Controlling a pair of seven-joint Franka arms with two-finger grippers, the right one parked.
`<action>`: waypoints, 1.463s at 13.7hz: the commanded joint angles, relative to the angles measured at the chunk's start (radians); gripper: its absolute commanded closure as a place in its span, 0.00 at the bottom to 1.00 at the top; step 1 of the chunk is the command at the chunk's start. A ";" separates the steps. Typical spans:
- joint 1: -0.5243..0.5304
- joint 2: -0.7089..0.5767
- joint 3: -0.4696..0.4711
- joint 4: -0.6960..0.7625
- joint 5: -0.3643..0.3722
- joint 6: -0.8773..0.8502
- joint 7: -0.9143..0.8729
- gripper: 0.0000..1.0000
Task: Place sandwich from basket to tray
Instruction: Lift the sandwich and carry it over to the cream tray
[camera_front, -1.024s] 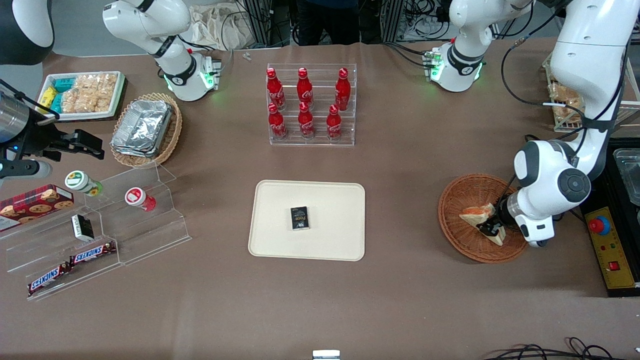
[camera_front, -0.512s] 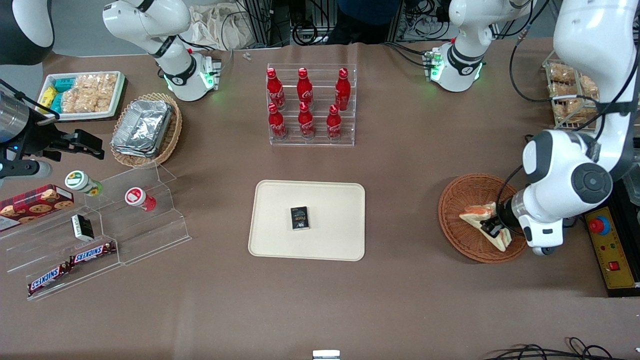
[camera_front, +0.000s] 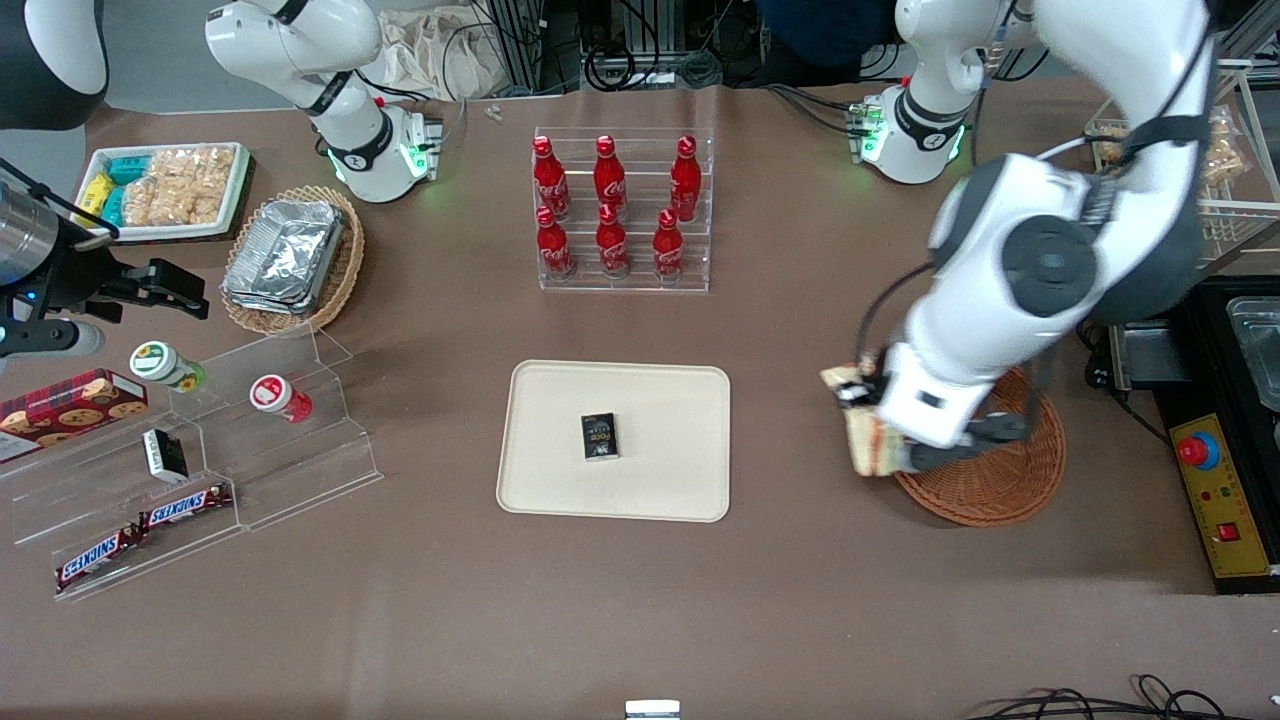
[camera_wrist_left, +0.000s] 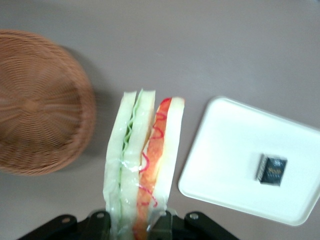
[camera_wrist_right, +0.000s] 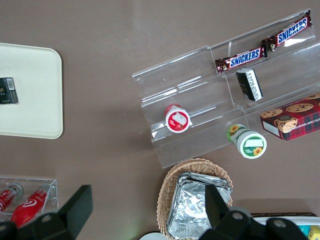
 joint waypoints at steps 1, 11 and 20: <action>-0.141 0.176 0.015 0.104 0.060 -0.020 0.034 1.00; -0.290 0.446 0.056 0.124 0.244 0.289 -0.116 1.00; -0.289 0.443 0.058 0.123 0.252 0.313 -0.133 0.00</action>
